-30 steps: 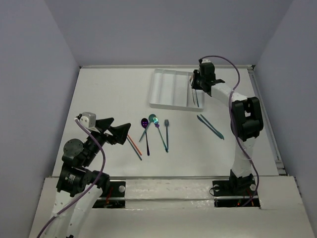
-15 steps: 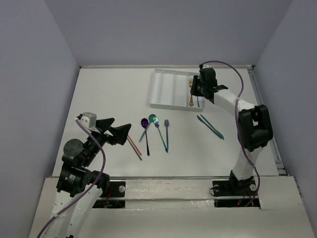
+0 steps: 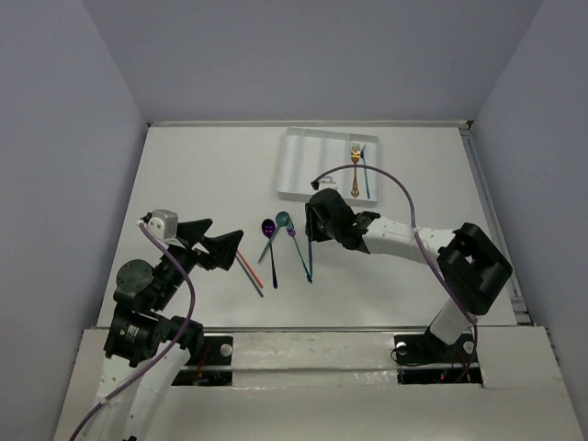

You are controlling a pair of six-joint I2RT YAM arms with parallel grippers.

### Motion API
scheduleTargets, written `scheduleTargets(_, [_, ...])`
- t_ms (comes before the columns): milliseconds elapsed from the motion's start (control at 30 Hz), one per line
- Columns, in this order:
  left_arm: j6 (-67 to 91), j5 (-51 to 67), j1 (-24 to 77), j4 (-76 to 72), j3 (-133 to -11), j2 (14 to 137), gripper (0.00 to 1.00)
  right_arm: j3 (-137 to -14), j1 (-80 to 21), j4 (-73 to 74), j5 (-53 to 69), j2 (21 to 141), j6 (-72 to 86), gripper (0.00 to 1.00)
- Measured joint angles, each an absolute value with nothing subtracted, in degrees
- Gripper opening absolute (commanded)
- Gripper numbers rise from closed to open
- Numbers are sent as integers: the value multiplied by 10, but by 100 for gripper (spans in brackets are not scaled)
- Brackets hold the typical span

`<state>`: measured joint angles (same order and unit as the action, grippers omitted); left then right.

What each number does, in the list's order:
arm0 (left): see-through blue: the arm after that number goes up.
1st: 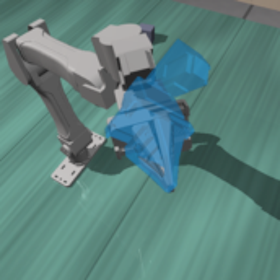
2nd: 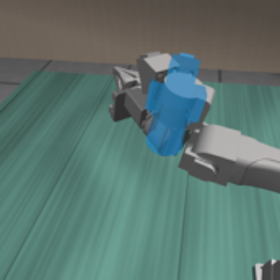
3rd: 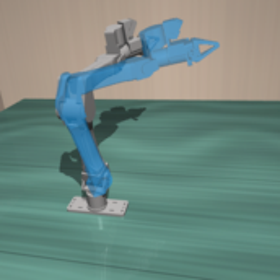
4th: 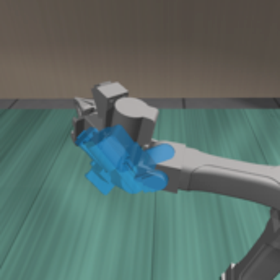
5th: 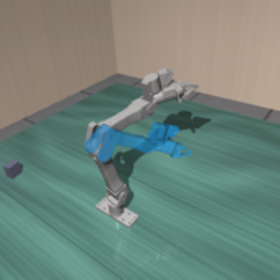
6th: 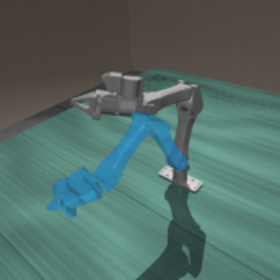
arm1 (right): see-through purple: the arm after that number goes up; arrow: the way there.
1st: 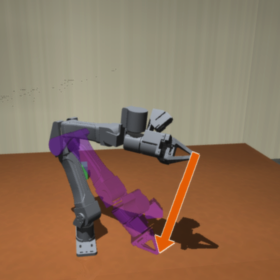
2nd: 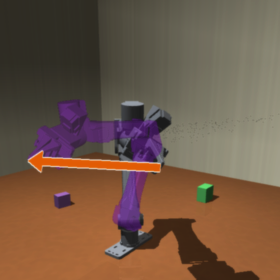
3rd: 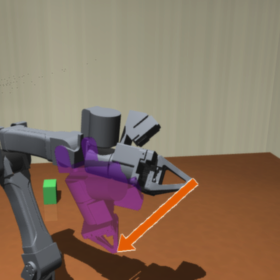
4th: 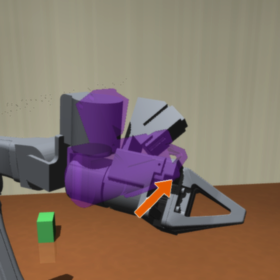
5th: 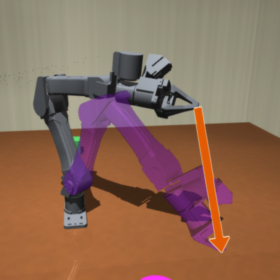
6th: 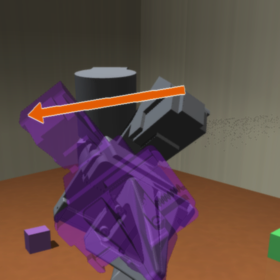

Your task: Sort the eating utensils into containers

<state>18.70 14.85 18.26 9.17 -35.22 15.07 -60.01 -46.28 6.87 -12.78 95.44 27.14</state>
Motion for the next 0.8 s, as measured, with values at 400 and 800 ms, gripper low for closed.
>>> scheduleTargets(400, [187,149,183,90,-350,148,99,-608,-510,87,-174,1038,315,35])
scheduleTargets(800, [187,150,183,90,-349,147,99,-665,-510,126,-243,1085,325,7])
